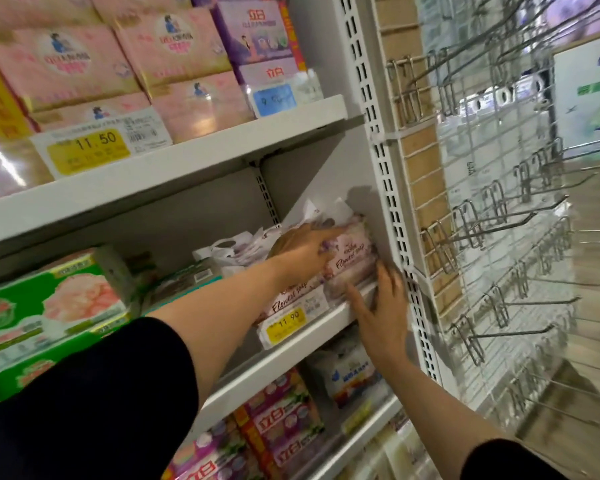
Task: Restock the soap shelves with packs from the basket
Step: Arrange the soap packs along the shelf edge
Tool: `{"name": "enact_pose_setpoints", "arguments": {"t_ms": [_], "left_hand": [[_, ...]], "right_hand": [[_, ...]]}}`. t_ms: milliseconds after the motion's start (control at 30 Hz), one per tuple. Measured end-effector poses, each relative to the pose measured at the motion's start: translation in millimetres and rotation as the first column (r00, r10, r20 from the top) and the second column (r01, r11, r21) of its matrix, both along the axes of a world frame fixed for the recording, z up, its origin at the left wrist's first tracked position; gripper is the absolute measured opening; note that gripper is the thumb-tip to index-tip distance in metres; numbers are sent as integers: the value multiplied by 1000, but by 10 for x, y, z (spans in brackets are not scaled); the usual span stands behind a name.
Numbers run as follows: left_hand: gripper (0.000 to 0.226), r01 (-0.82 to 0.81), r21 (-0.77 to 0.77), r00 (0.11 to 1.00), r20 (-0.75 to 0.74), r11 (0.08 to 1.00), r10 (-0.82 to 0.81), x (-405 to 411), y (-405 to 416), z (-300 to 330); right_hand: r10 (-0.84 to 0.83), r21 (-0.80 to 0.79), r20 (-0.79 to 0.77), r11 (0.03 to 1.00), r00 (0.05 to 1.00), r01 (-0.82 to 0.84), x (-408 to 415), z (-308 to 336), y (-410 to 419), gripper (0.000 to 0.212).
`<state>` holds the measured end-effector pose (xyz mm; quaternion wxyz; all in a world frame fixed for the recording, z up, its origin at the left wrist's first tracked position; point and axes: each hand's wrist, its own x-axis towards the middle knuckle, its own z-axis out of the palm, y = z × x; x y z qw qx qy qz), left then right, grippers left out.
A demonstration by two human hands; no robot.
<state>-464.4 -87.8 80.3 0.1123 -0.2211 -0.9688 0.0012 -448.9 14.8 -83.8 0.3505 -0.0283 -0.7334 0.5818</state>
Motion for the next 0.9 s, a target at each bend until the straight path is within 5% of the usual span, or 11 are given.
{"name": "enact_pose_setpoints", "arguments": {"t_ms": [467,767,900], "left_hand": [[49,27,265,985,158,964,-71,98,37,54],[38,19,197,995,91,980,-38,159,68,58],[50,16,-166,994,-104,986,-34,212,-38,-56]], "right_hand": [[106,-124,35,987,994,-101,-2,-46,3,73],[56,-6,90,998,994,-56,66,34,25,76],[-13,91,131,996,991,1,142,65,6,89]]}}
